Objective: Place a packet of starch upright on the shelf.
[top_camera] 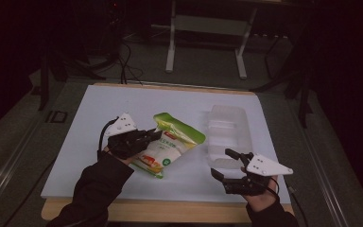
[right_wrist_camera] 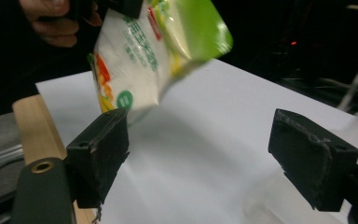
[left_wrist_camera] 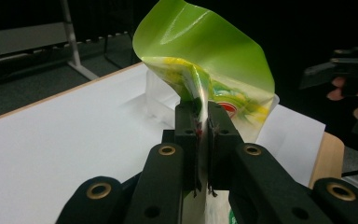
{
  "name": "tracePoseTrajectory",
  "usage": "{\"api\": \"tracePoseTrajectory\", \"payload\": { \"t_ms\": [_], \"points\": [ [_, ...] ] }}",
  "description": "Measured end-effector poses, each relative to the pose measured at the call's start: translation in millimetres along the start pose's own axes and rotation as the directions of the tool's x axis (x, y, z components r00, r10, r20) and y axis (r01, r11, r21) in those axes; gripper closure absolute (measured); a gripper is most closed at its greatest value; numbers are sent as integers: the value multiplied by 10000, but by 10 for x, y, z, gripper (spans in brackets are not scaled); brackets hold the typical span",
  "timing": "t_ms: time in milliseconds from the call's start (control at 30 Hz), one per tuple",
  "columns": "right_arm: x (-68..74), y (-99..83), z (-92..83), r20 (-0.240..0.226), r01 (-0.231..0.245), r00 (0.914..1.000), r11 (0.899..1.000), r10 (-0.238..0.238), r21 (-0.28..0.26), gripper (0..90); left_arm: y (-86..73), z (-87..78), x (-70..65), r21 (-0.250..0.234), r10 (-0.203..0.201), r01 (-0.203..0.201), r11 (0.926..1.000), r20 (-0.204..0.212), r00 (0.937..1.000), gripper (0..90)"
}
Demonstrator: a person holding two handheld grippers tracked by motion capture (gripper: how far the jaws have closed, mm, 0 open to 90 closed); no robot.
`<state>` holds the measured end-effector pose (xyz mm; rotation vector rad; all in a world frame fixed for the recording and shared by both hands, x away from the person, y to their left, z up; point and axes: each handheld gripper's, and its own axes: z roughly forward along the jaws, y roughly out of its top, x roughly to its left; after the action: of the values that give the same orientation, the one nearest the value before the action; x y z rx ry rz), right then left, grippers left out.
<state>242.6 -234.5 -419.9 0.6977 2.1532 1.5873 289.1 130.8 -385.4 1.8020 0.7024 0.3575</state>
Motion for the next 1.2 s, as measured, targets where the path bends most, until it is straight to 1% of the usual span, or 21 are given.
{"api": "tracePoseTrajectory", "payload": {
  "t_ms": [67, 100, 133, 167, 233, 300, 333, 400, 433, 500, 533, 667, 700, 800, 867, 933, 967, 1033, 1067, 1133, 1200],
  "points": [
    [-8, 33, 45, -153, -94, 9998, 9999, 94, 63, 215, 10, 10, -11, -71, -23, 23, 10000, 33, 10000, 859],
    [-22, 85, 127, -485, -512, 9975, 9987, 514, 60, 215, 14, 14, -15, -61, -30, 30, 10000, 71, 10000, 860],
    [-22, 85, 127, -485, -512, 9975, 9987, 514, 60, 215, 18, 20, -20, -42, 17, -17, 10000, 56, 10000, 860],
    [-22, 131, 223, -724, -787, 9942, 9969, 791, 86, 215, 19, 33, -24, -93, -42, 43, 9999, 100, 9999, 860],
    [-5, 166, 333, -805, -843, 9931, 9963, 853, 162, 215, 18, 40, -27, -125, -57, 58, 9999, 90, 9999, 860],
    [1, 172, 372, -819, -863, 9928, 9961, 877, 208, 209, 16, 52, -37, -170, -75, 77, 9998, 108, 9999, 860],
    [14, 178, 484, -886, -948, 9913, 9950, 971, 307, 211, 15, 66, -51, -231, -154, 156, 9996, 114, 9998, 859],
    [13, 175, 522, -908, -1000, 9905, 9943, 1030, 376, 211, 13, 77, -57, -269, -185, 190, 9995, 180, 9997, 859],
    [11, 160, 618, -930, -1185, 9881, 9919, 1223, 448, 211, 14, 85, -64, -269, -221, 227, 9994, 243, 9995, 860],
    [8, 153, 653, -922, -1222, 9878, 9916, 1257, 426, 213, 14, 98, -84, -282, -188, 196, 9994, 265, 9995, 860],
    [1, 144, 711, -1070, -1310, 9850, 9904, 1350, 437, 220, 17, 108, -98, -240, -185, 193, 9995, 347, 9992, 860],
    [5, 148, 775, -1164, -1232, 9851, 9917, 1266, 363, 270, 36, 146, -156, -212, -81, 93, 9997, 527, 9986, 860],
    [3, 152, 780, -1237, -1200, 9846, 9920, 1239, 383, 327, 36, 146, -156, -212, -81, 93, 9997, 527, 9986, 860],
    [7, 159, 787, -1174, -1099, 9867, 9935, 1127, 306, 362, 49, 162, -174, -262, -83, 99, 9996, 618, 9981, 859],
    [8, 163, 791, -1013, -775, 9915, 9960, 818, 451, 480, 58, 165, -190, -329, -94, 117, 9994, 702, 9975, 860],
    [-24, 166, 811, -1373, -993, 9847, 9931, 1071, 621, 576, 62, 170, -200, -336, -149, 178, 9993, 849, 9963, 859],
    [-24, 166, 811, -1373, -993, 9847, 9931, 1071, 621, 576, 62, 174, -210, -332, -119, 150, 9993, 902, 9959, 859],
    [-55, 166, 820, -1730, -951, 9794, 9936, 1044, 609, 717, 61, 185, -230, -252, -52, 76, 9997, 965, 9953, 859],
    [-82, 180, 819, -2013, -996, 9730, 9921, 1133, 768, 817, 54, 197, -247, -170, 104, -90, 9998, 880, 9961, 859],
    [-74, 202, 819, -2019, -754, 9751, 9932, 921, 888, 857, 52, 203, -226, -83, 17, -9, 10000, 935, 9956, 859],
    [-76, 214, 820, -2076, -761, 9736, 9922, 953, 983, 857, 52, 203, -226, -83, 17, -9, 10000, 935, 9956, 859]
  ]
}}
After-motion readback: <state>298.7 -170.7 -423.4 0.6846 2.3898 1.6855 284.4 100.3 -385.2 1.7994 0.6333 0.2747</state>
